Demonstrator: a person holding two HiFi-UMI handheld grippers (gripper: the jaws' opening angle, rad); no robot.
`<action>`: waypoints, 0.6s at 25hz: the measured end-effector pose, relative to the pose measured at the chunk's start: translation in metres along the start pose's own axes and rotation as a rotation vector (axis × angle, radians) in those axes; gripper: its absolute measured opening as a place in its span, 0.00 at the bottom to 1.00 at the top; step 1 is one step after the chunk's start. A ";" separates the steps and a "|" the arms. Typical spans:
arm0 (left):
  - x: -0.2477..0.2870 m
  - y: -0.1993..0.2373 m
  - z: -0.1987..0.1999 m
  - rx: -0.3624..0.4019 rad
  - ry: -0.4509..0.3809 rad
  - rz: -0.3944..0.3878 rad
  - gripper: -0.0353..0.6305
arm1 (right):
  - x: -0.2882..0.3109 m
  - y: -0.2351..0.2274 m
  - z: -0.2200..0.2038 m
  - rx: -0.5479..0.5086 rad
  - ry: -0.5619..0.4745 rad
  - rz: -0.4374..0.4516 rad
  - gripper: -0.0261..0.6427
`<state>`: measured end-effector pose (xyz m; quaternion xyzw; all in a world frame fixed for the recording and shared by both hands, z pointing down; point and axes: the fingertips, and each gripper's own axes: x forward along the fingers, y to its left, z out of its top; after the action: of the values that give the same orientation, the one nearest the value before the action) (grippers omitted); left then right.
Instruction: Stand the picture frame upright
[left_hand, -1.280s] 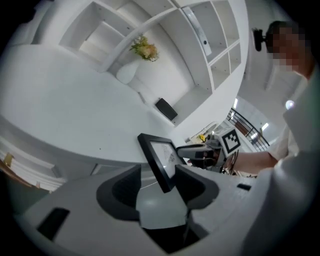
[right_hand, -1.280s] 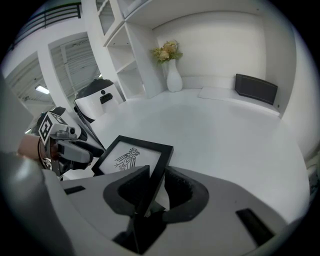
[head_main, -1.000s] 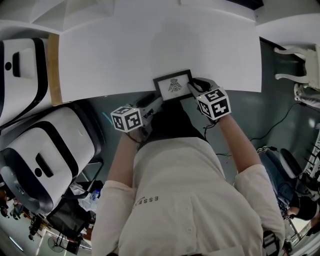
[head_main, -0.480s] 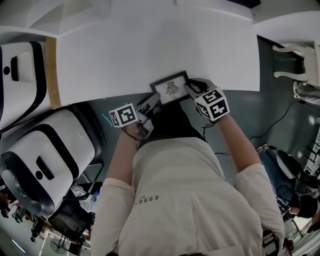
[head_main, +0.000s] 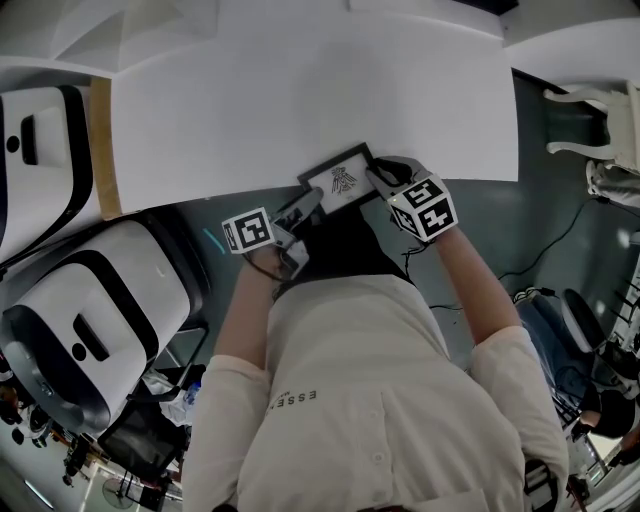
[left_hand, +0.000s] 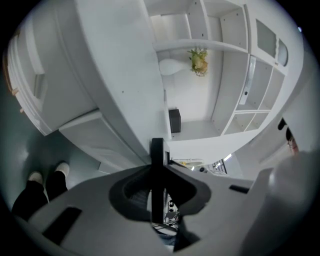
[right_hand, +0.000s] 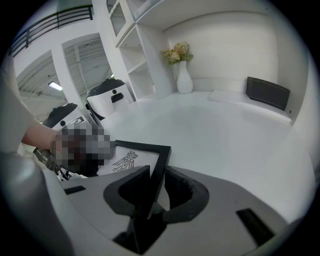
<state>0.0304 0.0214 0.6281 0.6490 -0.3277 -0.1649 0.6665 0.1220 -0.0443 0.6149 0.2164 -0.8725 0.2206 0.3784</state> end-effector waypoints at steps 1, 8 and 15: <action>0.000 -0.003 0.000 -0.011 -0.004 -0.012 0.17 | 0.000 0.000 0.001 0.003 -0.001 -0.004 0.19; 0.000 -0.016 0.001 0.084 0.018 -0.004 0.16 | -0.011 -0.006 0.005 0.070 -0.059 -0.002 0.23; 0.005 -0.037 0.002 0.147 0.070 -0.045 0.16 | -0.036 -0.013 0.011 0.207 -0.140 0.167 0.31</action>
<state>0.0405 0.0133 0.5935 0.7088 -0.3008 -0.1323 0.6242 0.1457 -0.0533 0.5837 0.1959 -0.8842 0.3245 0.2728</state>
